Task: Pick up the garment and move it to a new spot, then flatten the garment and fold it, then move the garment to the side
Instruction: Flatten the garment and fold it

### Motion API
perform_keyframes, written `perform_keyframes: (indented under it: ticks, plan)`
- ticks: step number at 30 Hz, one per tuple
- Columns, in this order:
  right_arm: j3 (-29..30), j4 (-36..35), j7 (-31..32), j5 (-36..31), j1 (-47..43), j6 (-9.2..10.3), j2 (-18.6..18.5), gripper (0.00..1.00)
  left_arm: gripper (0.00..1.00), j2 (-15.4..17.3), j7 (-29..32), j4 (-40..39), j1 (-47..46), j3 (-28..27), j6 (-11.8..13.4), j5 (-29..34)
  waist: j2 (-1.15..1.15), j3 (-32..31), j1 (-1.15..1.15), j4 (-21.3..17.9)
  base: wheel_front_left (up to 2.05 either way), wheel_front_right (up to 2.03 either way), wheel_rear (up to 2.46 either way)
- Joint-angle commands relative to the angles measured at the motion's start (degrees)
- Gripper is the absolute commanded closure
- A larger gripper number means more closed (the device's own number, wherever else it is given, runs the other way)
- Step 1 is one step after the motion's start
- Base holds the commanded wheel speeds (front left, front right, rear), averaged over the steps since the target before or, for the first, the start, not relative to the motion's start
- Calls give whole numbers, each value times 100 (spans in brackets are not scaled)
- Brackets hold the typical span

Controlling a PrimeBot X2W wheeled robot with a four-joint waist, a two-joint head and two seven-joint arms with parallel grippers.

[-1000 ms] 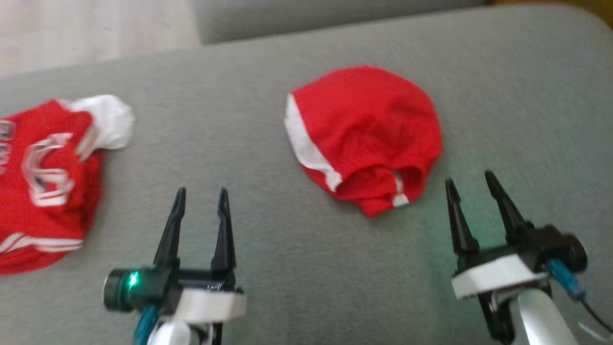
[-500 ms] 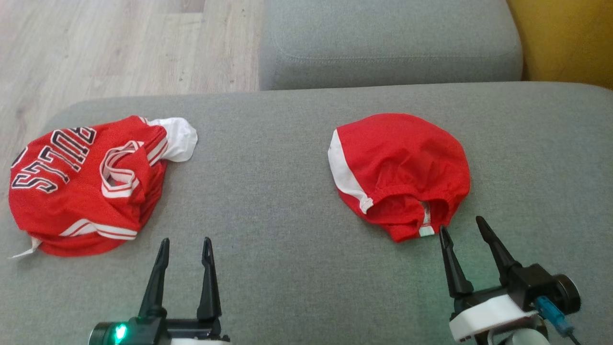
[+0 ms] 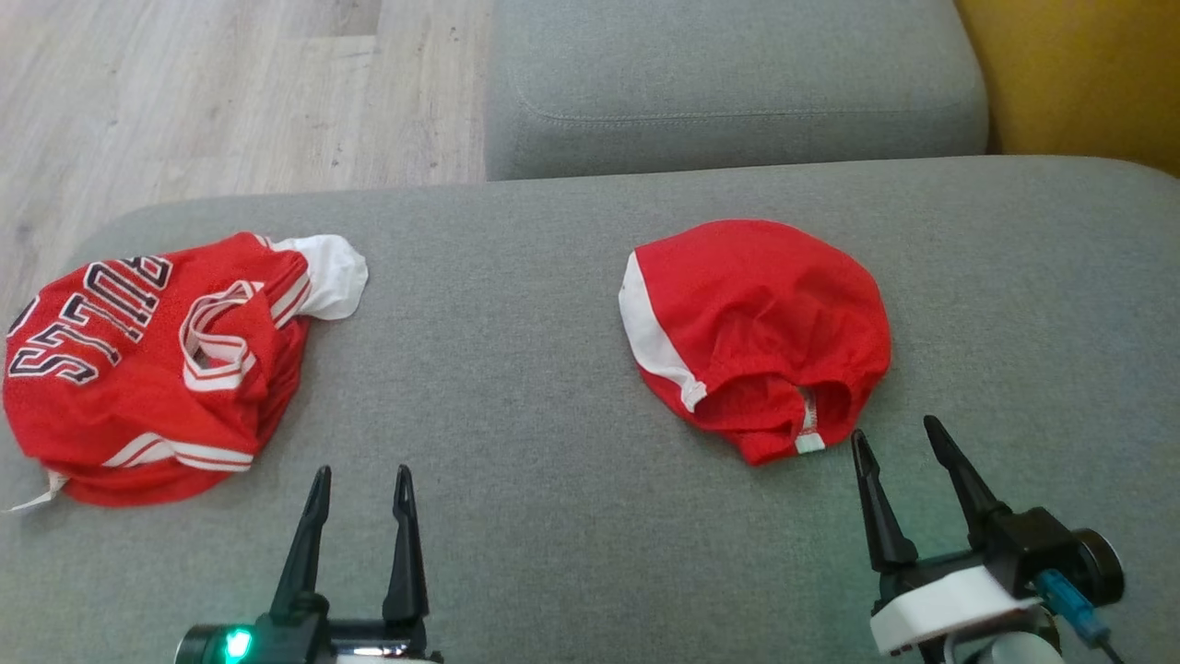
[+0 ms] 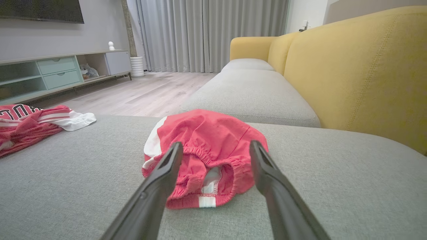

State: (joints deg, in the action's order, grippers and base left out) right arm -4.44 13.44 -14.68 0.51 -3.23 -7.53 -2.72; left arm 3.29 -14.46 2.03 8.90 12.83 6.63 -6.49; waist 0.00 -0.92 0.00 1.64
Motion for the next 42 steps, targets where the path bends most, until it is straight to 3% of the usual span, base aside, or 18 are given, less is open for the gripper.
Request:
perform_keyframes:
  ticks: [1,30,36,42]
  plan:
    - [-96,-178,-32,35,136,4,-16,0,0,-41,-53,-129,-172,-185,21,47,0,9,0,-34,0,0,0]
    - [-17,-191,-32,69,138,4,-16,0,0,-41,-53,22,-146,-121,-6,143,0,3,0,-169,0,0,0]
    - [-74,-220,-32,59,215,4,-16,0,0,-41,-53,132,-269,7,-141,259,0,115,0,-451,0,0,0]
    - [-169,-305,-32,177,343,4,-16,0,0,-41,-53,563,-795,571,-429,603,0,446,0,-958,0,0,0]
